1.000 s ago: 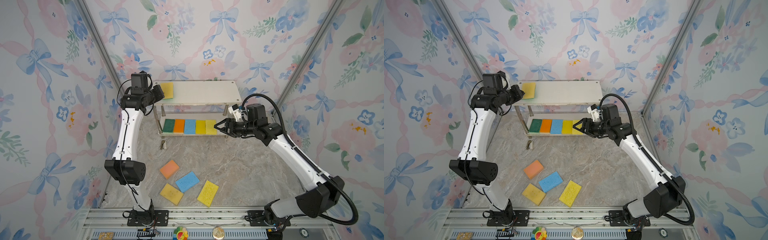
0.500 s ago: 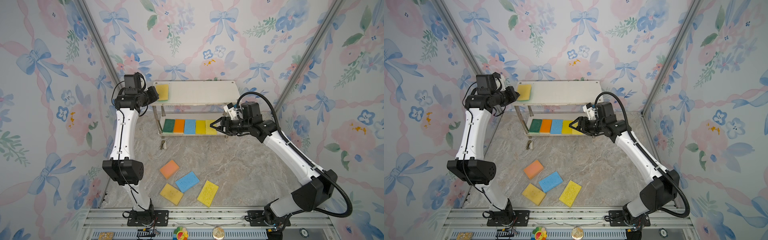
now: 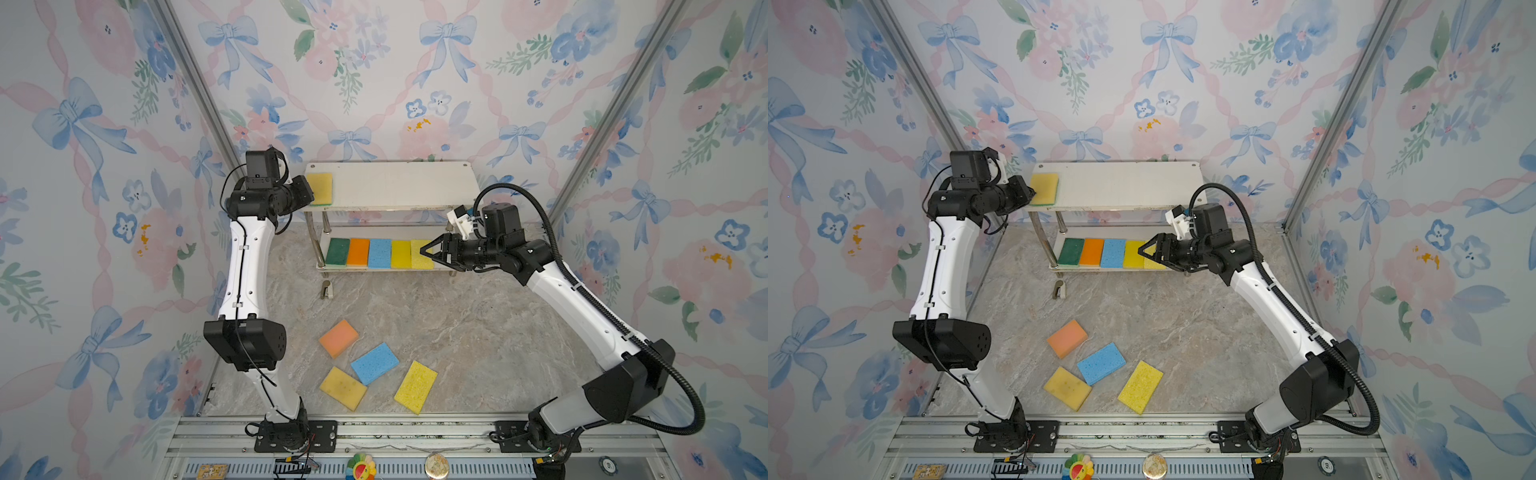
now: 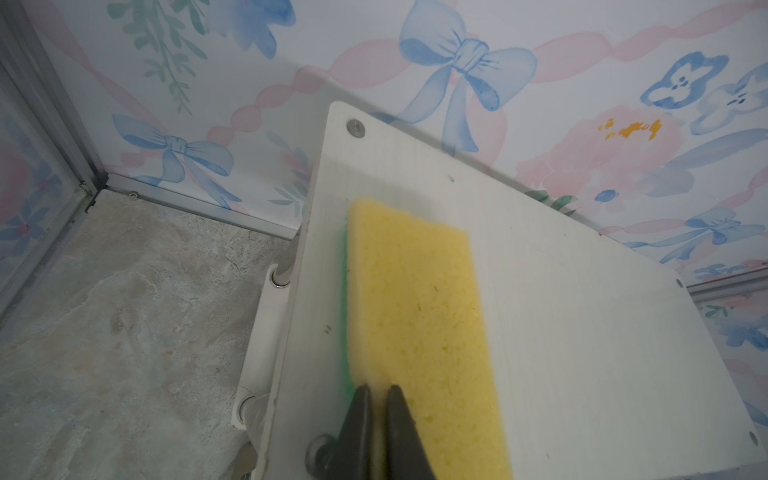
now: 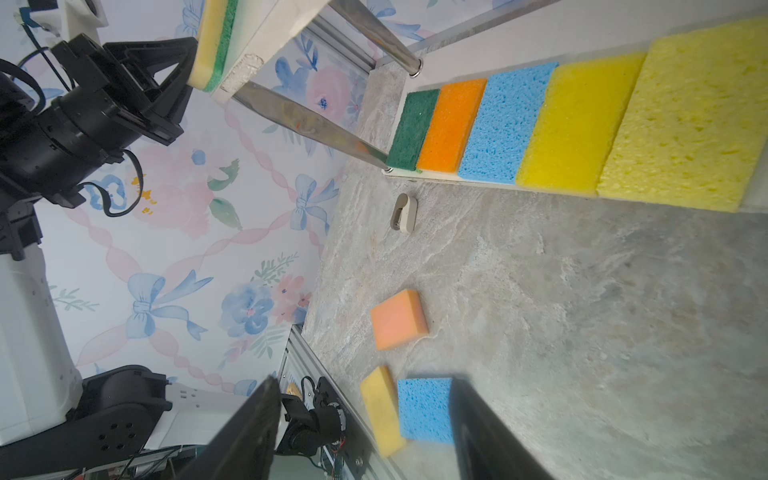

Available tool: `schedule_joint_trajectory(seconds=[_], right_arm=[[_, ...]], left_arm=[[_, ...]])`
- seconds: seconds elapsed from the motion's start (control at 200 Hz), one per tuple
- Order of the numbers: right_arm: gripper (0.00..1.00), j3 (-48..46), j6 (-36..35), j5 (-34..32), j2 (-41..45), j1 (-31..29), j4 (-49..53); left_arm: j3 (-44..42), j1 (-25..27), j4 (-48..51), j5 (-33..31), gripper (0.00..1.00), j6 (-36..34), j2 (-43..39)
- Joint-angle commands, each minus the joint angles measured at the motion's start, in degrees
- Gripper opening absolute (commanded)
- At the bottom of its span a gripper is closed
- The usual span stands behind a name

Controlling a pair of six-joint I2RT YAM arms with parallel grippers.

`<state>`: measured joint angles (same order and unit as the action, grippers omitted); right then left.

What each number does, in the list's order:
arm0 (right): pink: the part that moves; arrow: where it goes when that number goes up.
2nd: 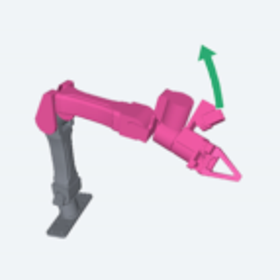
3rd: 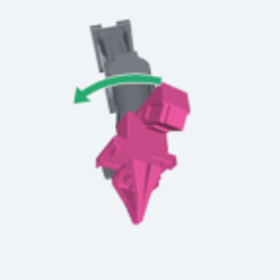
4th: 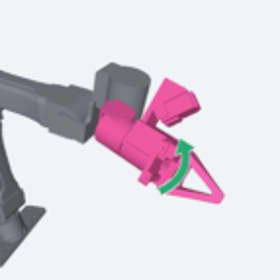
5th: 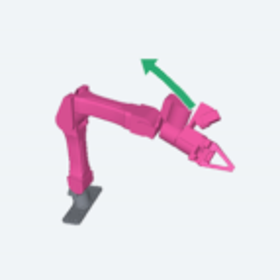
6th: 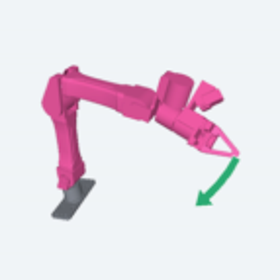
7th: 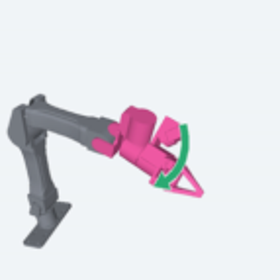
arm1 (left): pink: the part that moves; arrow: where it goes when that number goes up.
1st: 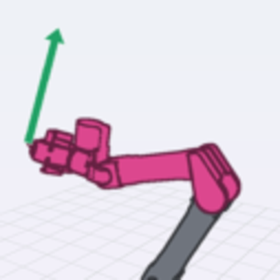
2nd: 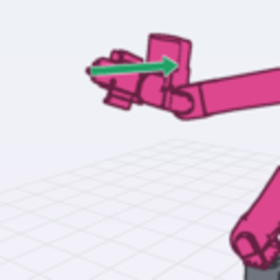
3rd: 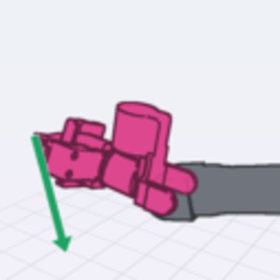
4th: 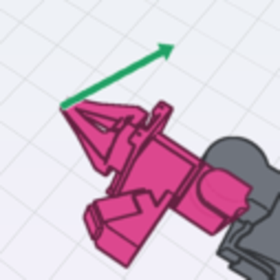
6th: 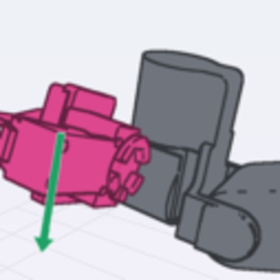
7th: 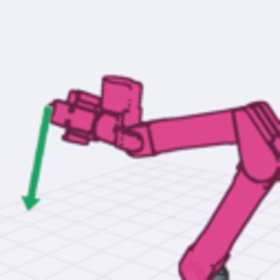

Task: Place and organize the cleaning sponges onto the shelf
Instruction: 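Grip the scrub sponge with the left gripper and slide it along the top shelf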

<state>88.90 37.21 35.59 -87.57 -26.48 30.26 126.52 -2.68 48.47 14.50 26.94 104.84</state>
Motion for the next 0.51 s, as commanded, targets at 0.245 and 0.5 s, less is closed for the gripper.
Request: schedule_joint_trajectory(seconds=[0.245, 0.5], right_arm=[[0.67, 0.42, -1.07, 0.61, -0.15, 0.09, 1.67], [0.67, 1.02, -3.42, 0.87, -0.23, 0.03, 4.08]], left_arm=[[0.3, -0.49, 1.1, -1.13, 0.48, -0.78, -0.96], [2.07, -2.13, 1.1, -3.05, 0.58, -0.26, -2.01]])
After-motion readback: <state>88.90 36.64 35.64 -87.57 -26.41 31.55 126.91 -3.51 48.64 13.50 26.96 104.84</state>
